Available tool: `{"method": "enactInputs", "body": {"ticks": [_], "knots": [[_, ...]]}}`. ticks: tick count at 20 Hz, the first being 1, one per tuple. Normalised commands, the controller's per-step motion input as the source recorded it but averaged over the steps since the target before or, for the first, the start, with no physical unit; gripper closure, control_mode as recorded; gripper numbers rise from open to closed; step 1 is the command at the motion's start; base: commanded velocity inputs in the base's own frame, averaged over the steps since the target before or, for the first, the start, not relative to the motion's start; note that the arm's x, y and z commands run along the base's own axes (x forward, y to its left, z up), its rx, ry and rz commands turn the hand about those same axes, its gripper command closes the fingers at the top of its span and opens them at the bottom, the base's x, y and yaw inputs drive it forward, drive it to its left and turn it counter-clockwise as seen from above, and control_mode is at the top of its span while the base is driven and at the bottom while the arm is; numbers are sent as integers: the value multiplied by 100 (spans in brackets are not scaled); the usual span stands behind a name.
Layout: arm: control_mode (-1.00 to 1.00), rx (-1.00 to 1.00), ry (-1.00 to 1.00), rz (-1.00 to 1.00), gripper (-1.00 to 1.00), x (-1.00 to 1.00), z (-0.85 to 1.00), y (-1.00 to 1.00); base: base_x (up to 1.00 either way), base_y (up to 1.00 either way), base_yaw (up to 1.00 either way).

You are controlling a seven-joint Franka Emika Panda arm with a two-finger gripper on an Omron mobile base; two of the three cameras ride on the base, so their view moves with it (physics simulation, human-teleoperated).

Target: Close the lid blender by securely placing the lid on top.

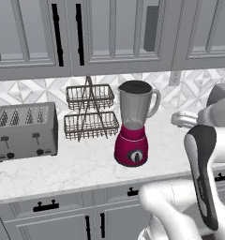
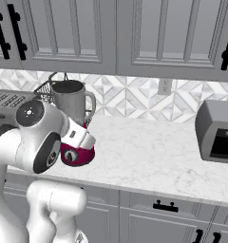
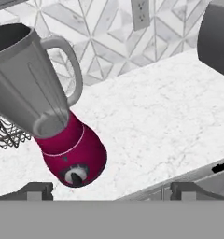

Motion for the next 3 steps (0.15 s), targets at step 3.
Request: {"method": "enactInputs", "body": {"ticks": [3], "knots": [[-100, 10, -29, 0, -100, -100, -25, -95, 0, 0, 0]]}}
